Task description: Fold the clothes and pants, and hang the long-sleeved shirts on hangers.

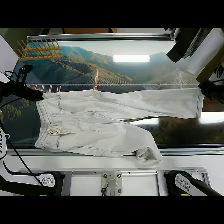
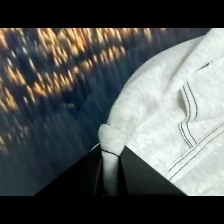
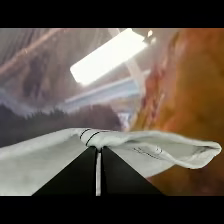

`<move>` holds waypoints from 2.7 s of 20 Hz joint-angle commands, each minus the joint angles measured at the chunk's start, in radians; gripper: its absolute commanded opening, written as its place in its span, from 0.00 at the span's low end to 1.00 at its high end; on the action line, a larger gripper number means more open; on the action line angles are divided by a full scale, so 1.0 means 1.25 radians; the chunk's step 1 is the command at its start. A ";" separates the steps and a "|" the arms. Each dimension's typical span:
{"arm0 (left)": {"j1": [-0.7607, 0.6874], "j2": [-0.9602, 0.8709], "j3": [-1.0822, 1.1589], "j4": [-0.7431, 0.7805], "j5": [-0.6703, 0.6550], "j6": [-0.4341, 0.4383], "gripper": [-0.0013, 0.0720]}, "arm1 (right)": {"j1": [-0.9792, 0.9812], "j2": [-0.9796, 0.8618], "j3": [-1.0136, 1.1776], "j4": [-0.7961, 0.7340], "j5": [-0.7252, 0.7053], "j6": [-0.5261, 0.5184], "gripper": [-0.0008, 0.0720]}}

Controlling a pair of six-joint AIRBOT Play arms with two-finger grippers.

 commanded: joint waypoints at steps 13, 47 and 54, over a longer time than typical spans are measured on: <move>-0.022 -0.067 0.000 -0.047 0.350 -0.001 0.05 | 0.001 -0.285 0.080 -0.018 -0.541 0.326 0.04; 0.324 0.327 -0.683 -0.257 0.339 -0.300 1.00 | -0.025 0.396 -0.316 0.226 0.066 -0.132 0.94; 0.284 0.236 -0.650 -0.258 0.319 -0.293 1.00 | -0.025 0.396 -0.316 0.240 0.067 -0.132 0.94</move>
